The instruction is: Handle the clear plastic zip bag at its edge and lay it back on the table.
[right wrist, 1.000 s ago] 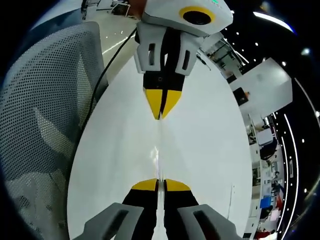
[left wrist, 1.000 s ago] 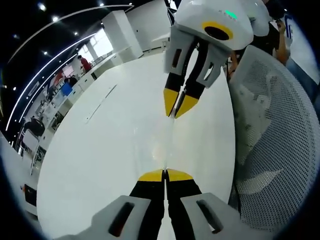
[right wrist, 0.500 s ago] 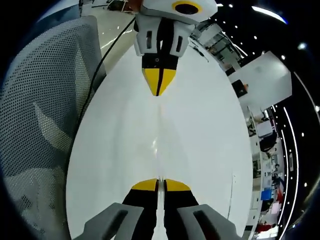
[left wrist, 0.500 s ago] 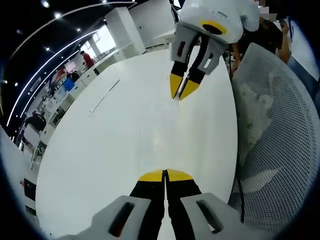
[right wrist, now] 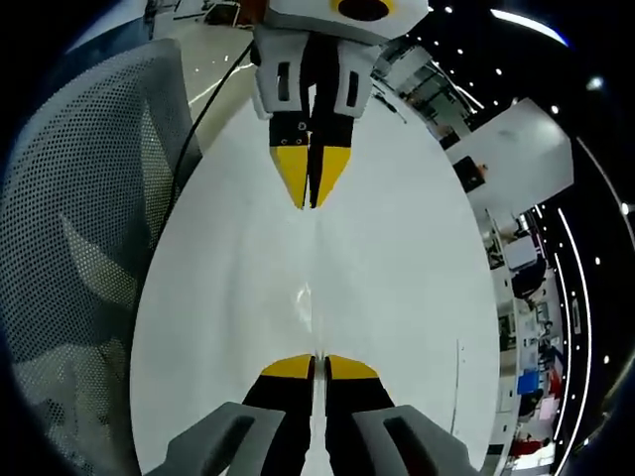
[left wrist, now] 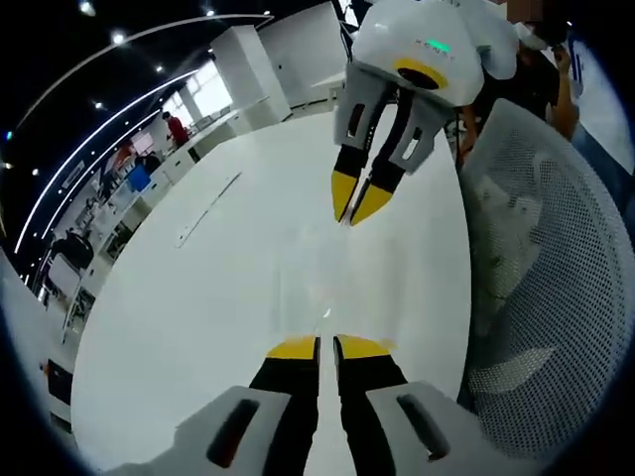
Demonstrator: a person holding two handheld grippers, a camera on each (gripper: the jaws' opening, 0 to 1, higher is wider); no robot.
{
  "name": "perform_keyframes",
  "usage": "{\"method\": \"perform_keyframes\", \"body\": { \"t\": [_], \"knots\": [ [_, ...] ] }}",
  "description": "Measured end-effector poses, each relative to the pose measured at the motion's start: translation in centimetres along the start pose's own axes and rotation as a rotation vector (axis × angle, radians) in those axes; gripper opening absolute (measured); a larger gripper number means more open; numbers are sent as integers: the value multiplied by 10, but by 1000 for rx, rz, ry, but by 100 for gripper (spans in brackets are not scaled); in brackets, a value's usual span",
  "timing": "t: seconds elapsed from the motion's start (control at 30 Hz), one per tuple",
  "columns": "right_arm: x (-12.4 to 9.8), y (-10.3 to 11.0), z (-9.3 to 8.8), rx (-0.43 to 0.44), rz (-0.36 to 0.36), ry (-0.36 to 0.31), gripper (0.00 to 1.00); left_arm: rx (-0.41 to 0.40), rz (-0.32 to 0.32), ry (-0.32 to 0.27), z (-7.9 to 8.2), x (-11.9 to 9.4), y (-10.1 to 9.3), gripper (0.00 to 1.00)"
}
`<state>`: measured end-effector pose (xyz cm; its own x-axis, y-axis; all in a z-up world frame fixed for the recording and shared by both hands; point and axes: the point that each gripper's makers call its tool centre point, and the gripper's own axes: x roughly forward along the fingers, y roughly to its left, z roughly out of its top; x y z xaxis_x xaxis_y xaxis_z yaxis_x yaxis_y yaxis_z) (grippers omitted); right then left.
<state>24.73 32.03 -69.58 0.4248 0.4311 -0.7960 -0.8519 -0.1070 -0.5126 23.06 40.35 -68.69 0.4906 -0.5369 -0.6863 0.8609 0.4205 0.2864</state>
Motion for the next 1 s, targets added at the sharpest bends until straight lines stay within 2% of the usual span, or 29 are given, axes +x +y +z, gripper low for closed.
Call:
{"method": "perform_keyframes", "body": {
  "t": [0.07, 0.23, 0.43, 0.5, 0.57, 0.63, 1.0],
  "knots": [
    [0, -1, 2, -1, -3, -4, 0, 1, 13, -4, 1, 0, 2, 16],
    [2, -2, 7, -2, -5, -11, 0, 13, 28, -5, 3, 0, 7, 16],
    [1, 0, 11, -15, -5, -19, 0, 16, 25, 6, 2, 5, 8, 9],
    [1, 0, 13, -13, -5, -21, 0, 14, 10, 9, 4, 6, 5, 0],
    [1, 0, 13, -19, -4, -17, 0, 26, 20, 16, 3, 8, 5, 0],
    [1, 0, 12, -15, -4, -17, 0, 20, -10, 29, 1, 8, -1, 0],
    [3, 7, 13, -19, 16, -24, 0, 11, -10, 68, -7, 8, -3, 0]
  ]
}}
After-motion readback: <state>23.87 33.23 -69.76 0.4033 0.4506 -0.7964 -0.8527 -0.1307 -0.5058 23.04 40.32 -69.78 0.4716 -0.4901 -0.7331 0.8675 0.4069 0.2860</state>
